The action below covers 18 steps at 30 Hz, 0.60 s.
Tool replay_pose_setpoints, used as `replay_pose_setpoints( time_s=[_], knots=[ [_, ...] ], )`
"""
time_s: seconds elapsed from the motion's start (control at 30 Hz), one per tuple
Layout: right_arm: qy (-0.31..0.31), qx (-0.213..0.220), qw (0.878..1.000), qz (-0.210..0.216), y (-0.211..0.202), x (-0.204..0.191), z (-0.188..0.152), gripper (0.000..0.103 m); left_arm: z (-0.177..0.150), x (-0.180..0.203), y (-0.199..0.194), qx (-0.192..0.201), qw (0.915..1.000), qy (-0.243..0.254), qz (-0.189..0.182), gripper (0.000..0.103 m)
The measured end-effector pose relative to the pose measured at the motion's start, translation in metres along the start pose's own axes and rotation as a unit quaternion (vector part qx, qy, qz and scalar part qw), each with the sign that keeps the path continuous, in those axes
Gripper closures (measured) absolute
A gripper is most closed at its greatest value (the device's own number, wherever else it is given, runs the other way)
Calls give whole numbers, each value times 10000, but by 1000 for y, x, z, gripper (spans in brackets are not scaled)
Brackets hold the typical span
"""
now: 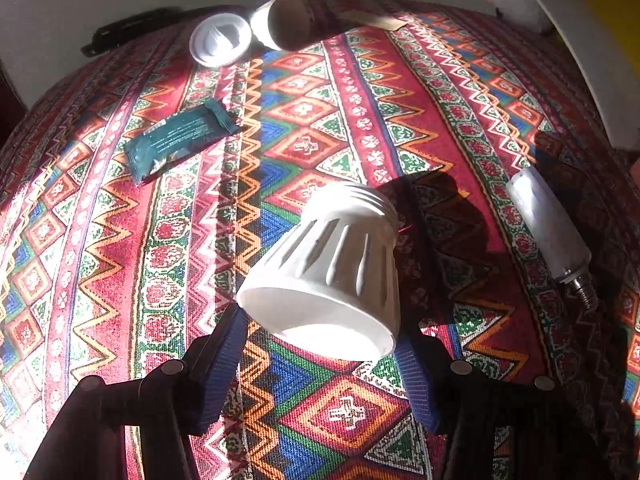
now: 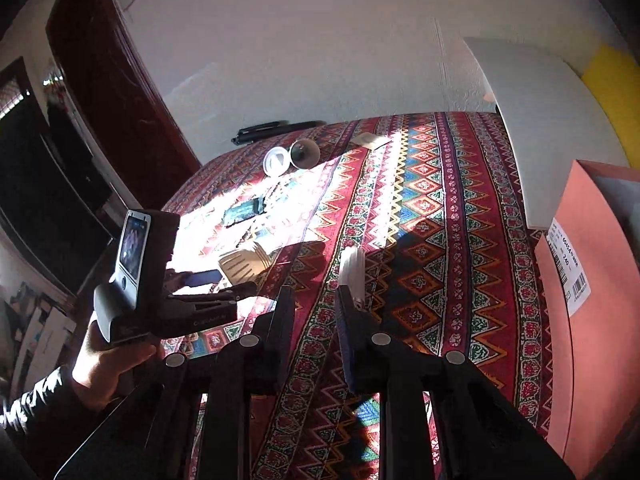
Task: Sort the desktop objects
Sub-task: 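Lift the bulb and lamp shade with both tools and carry them toward the pink box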
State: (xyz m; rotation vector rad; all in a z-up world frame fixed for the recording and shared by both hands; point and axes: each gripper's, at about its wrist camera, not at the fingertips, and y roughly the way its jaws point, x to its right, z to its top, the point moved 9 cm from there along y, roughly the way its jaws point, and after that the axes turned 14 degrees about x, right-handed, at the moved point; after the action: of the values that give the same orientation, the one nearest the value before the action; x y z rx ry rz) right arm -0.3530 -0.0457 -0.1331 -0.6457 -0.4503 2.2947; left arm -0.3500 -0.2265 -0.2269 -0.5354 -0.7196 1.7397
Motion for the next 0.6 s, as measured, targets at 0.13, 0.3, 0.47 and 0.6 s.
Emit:
replay_pose_setpoints(
  time_s=[0.13,0.3,0.47,0.6],
  knots=[
    [16,-329,9993,-189,26,7,-16,34,-1,-2,-15,172,9996,-157,-137,42],
    [96,-445,9970,-631,81,23,-18,28,-4,1,-42,368,9989,-112,-252,44],
    [-53,-1009,9894,-1042,147,37,-35,72,-9,-3,-62,518,9980,-140,-340,44],
    [381,-793,9933,-750,133,27,-24,74,-10,-11,-65,562,9973,-211,-413,47]
  ],
)
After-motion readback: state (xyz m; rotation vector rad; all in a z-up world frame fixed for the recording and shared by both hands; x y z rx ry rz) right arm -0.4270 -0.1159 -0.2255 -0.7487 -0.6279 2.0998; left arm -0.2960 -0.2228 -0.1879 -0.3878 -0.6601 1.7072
